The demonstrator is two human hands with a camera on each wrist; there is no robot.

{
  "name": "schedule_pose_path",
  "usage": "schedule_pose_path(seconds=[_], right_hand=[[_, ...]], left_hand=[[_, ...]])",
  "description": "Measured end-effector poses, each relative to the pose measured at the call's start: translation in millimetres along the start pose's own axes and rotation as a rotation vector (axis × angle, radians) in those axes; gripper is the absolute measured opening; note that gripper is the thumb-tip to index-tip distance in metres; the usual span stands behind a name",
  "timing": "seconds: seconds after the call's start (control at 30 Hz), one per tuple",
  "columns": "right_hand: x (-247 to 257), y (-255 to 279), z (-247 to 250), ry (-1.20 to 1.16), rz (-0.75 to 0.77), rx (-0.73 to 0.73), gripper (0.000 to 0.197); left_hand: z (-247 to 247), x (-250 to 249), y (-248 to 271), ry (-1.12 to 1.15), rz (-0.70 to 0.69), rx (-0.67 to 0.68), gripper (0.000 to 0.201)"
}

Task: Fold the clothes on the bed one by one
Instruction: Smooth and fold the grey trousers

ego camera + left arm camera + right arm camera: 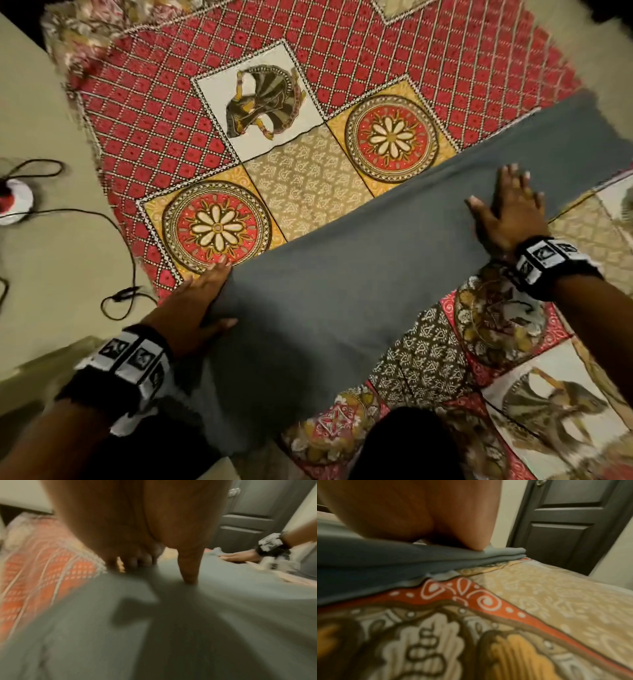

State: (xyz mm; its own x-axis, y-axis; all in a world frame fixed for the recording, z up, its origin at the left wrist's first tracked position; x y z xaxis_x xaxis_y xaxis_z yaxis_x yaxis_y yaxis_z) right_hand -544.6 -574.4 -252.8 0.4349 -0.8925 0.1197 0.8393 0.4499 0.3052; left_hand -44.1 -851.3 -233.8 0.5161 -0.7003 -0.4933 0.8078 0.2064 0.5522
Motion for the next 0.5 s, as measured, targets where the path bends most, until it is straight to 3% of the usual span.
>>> schedule_pose_path(seconds=[0.03,0.1,0.23,0.3,0.4,0.5], right_hand=[[1.7,3.5,2.9,-0.028,-0.069,-0.047,0.103],[19.6,30.5,4.8,-0.077,-0.090,-0.135,0.102],[95.6,137.9,-13.3,-0.130,0.050,-0.243,0.061],[130.7,204.0,-28.6,-0.231,0.019,-0.239,0.043],[144.8,281.3,-57.6,-0.460,-0.188,-0.112,0.037],[153.3,344.8,-92.6,-0.830,-0.557,0.074,0.047]], left_hand=[[10.8,-1.2,-4.4,0.031,0.002,0.059,0.120],[26.8,-1.2,-10.2,0.078,0.011,0.084,0.095],[41.0,7.7,-7.7,0.399,0.051,-0.217,0.052],[38.1,14.1,-0.9,0.519,0.086,-0.246,0.053],[31.1,15.2,14.1,0.562,0.161,-0.198,0.063],[26.8,23.0,27.4,0.448,0.176,-0.144,0.060]])
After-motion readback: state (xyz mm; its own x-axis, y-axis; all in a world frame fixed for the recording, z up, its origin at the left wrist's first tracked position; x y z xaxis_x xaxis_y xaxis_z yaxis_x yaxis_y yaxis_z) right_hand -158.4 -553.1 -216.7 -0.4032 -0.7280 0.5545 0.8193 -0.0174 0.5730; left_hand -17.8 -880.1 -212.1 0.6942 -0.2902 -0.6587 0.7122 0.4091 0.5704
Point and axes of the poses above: each hand's wrist, its own y-axis away from the middle knuckle, its own z-axis out of the back of the hand, x = y × z, the point moved 1 cm from there along -y, towards the middle knuckle, and after that the axes turned 8 degrees about -z, right-handed, at the moved point
